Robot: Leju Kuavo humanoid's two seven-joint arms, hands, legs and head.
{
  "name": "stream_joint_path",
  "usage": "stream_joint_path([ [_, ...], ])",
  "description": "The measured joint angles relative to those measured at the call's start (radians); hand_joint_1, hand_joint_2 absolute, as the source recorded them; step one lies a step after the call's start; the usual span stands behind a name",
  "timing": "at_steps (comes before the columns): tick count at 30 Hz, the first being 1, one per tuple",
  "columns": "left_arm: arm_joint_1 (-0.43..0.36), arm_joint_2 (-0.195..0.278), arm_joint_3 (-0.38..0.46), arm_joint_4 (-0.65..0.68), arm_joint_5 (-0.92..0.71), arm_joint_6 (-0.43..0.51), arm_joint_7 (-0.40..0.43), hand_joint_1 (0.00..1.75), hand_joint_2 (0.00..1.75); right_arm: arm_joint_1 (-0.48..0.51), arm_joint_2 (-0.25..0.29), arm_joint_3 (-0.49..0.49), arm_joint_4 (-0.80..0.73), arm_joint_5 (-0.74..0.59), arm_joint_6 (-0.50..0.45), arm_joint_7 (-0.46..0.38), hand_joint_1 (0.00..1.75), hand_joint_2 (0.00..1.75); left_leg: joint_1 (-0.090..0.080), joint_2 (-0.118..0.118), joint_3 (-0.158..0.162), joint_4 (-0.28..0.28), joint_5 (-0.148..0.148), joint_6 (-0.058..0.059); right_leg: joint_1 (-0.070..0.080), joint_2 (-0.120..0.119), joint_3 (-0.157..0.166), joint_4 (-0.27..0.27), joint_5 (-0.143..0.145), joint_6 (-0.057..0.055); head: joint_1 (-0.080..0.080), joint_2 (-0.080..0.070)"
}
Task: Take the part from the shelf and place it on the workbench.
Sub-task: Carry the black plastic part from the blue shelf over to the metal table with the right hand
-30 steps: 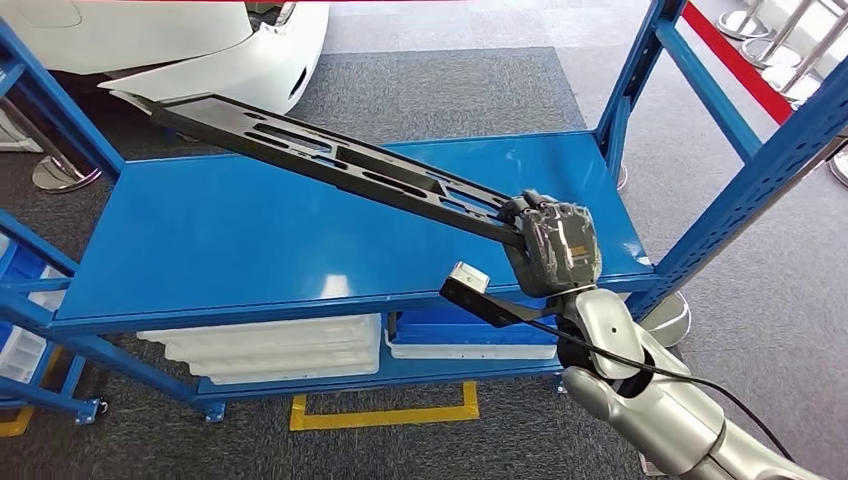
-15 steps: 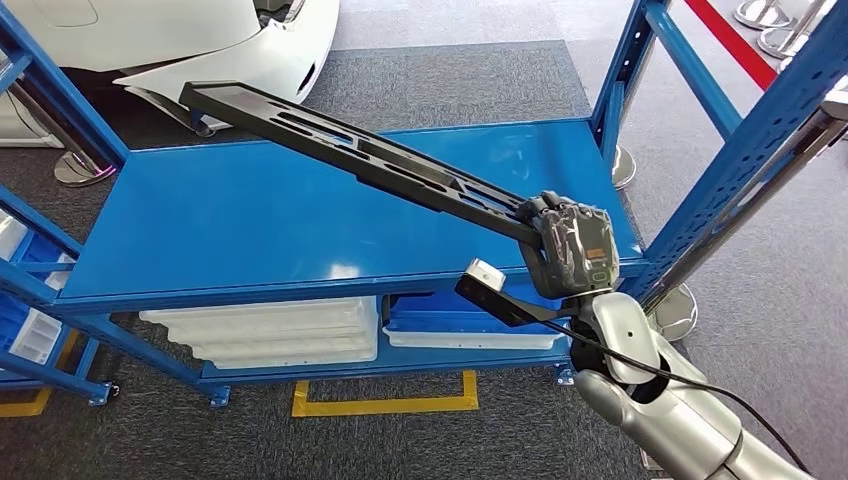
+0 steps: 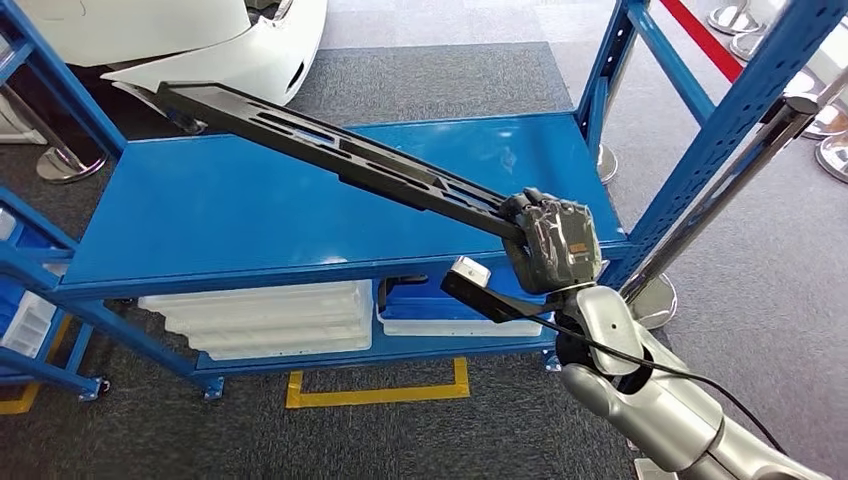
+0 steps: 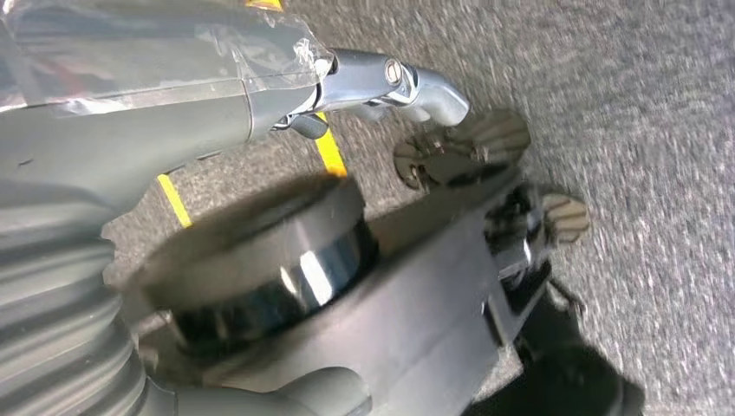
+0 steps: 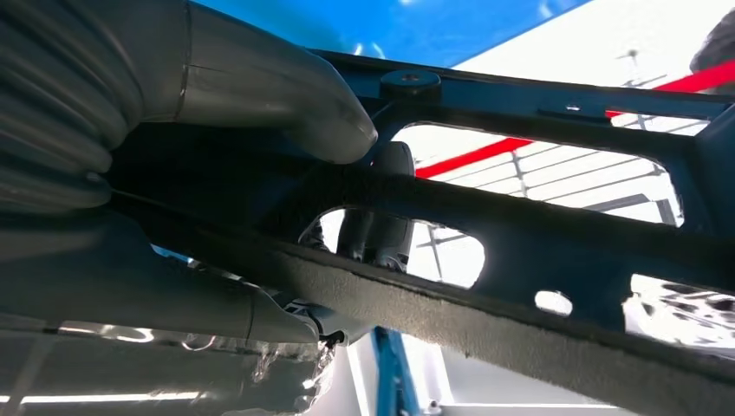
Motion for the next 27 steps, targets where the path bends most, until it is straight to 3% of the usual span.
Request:
stream_joint_path([
  [2,0.001,-0.001,0.0,0.0,0.0,0.0,0.0,0.0,1.75,0.001,0.0,-0.001,0.001,-0.014,-0.009,0.002,1.75,1.75,0.0,0.004,-0.017,0.0,0.012,0.001,-0.003,0.0,-0.04,0.116,-0.074,0.007,0.014,0.0],
  [3,0.001,-0.001,0.0,0.0,0.0,0.0,0.0,0.0,1.75,0.003,0.0,-0.001,0.001,-0.021,-0.013,0.003,1.75,1.75,0.001,0.008,-0.027,0.004,0.016,0.0,-0.005,0.0,-0.051,0.161,-0.093,0.011,0.021,0.0],
  [4,0.002,-0.002,0.0,0.0,0.0,-0.001,0.0,0.0,1.75,0.004,-0.001,-0.001,0.002,-0.026,-0.015,0.005,1.75,1.75,0.002,0.012,-0.036,0.01,0.019,-0.001,-0.007,-0.001,-0.048,0.177,-0.092,0.015,0.026,0.0],
  [5,0.002,-0.002,0.0,0.0,0.0,-0.001,0.0,0.0,1.75,0.004,-0.001,-0.001,0.003,-0.03,-0.017,0.005,1.75,1.75,0.003,0.017,-0.046,0.017,0.02,-0.002,-0.009,-0.002,-0.026,0.153,-0.075,0.019,0.032,0.0],
  [7,0.002,-0.002,0.0,0.0,-0.001,-0.002,0.0,0.0,1.75,0.003,-0.001,-0.002,0.003,-0.034,-0.018,0.006,1.75,1.75,0.006,0.029,-0.064,0.037,0.018,-0.009,-0.012,-0.019,0.054,0.031,-0.032,0.025,0.043,0.0],
  [8,0.001,-0.002,0.0,0.0,-0.001,-0.002,0.001,0.0,1.75,0.002,-0.001,-0.002,0.003,-0.034,-0.019,0.006,1.75,1.75,0.006,0.034,-0.072,0.047,0.016,-0.014,-0.01,-0.027,0.084,-0.02,-0.017,0.021,0.048,0.0],
  [9,0.001,-0.002,0.0,0.0,-0.002,-0.002,0.002,0.0,1.75,0.002,-0.001,-0.002,0.003,-0.035,-0.02,0.007,1.75,1.75,0.004,0.039,-0.076,0.056,0.014,-0.019,-0.008,-0.034,0.1,-0.052,-0.013,0.015,0.05,0.0],
  [12,0.001,-0.002,0.0,0.0,-0.006,-0.002,0.004,0.0,1.75,0.002,-0.002,-0.003,0.003,-0.035,-0.02,0.012,1.75,1.75,0.003,0.047,-0.081,0.072,0.013,-0.034,-0.007,-0.022,0.093,-0.06,-0.011,-0.012,0.046,0.0],
  [14,0.0,-0.002,0.0,0.0,-0.01,-0.002,0.004,0.0,1.75,0.002,-0.002,-0.003,0.003,-0.036,-0.02,0.015,1.75,1.75,0.006,0.031,-0.092,0.105,-0.017,-0.047,-0.009,-0.01,0.087,-0.061,-0.004,-0.025,0.038,0.0],
  [16,0.001,-0.002,0.0,0.0,-0.012,-0.002,0.004,0.0,1.75,0.001,-0.002,-0.003,0.003,-0.037,-0.02,0.017,1.75,1.75,0.01,0.006,-0.127,0.205,-0.088,-0.057,-0.009,0.002,0.079,-0.062,0.003,-0.035,0.026,0.0],
  [18,0.002,-0.002,0.0,0.0,-0.016,-0.002,0.004,0.0,1.75,0.002,-0.002,-0.003,0.003,-0.038,-0.02,0.021,1.75,1.75,0.012,-0.002,-0.167,0.323,-0.144,-0.058,-0.007,0.016,0.071,-0.061,0.009,-0.04,0.016,0.0],
  [19,0.002,-0.002,0.0,0.0,-0.018,-0.002,0.004,0.0,1.75,0.003,-0.002,-0.003,0.003,-0.039,-0.02,0.022,1.75,1.75,0.013,-0.003,-0.172,0.347,-0.147,-0.056,-0.005,0.025,0.067,-0.061,0.012,-0.04,0.012,0.0],
  [20,0.002,-0.002,0.0,0.0,-0.02,-0.002,0.004,0.0,1.75,0.004,-0.002,-0.003,0.003,-0.039,-0.021,0.023,1.75,1.75,0.012,-0.005,-0.16,0.337,-0.13,-0.052,-0.004,0.034,0.065,-0.061,0.015,-0.04,0.007,0.0],
  [21,0.001,-0.002,0.0,0.0,-0.02,-0.002,0.004,0.0,1.75,0.005,-0.002,-0.003,0.003,-0.039,-0.021,0.024,1.75,1.75,0.011,-0.01,-0.132,0.29,-0.099,-0.045,-0.002,0.044,0.064,-0.061,0.017,-0.039,0.003,0.0],
  [23,0.0,-0.002,0.0,0.0,-0.021,-0.002,0.004,0.0,1.75,0.005,-0.002,-0.004,0.003,-0.039,-0.021,0.025,1.75,1.75,0.008,-0.04,-0.061,0.157,-0.044,-0.026,-0.003,0.06,0.062,-0.061,0.022,-0.035,-0.002,0.0],
  [25,0.0,0.0,0.0,0.001,-0.023,-0.001,0.004,0.0,1.75,0.006,-0.002,-0.004,0.003,-0.039,-0.021,0.028,1.75,1.75,0.006,-0.066,-0.022,0.074,-0.028,-0.016,-0.009,0.074,0.057,-0.064,0.029,-0.025,-0.002,0.0],
  [27,0.0,0.0,0.0,0.001,-0.026,-0.001,0.005,0.0,1.75,0.009,-0.004,-0.006,0.003,-0.039,-0.021,0.032,1.75,1.75,0.004,-0.057,-0.016,0.049,-0.025,-0.015,-0.013,0.087,0.054,-0.071,0.039,-0.011,-0.005,0.0],
])
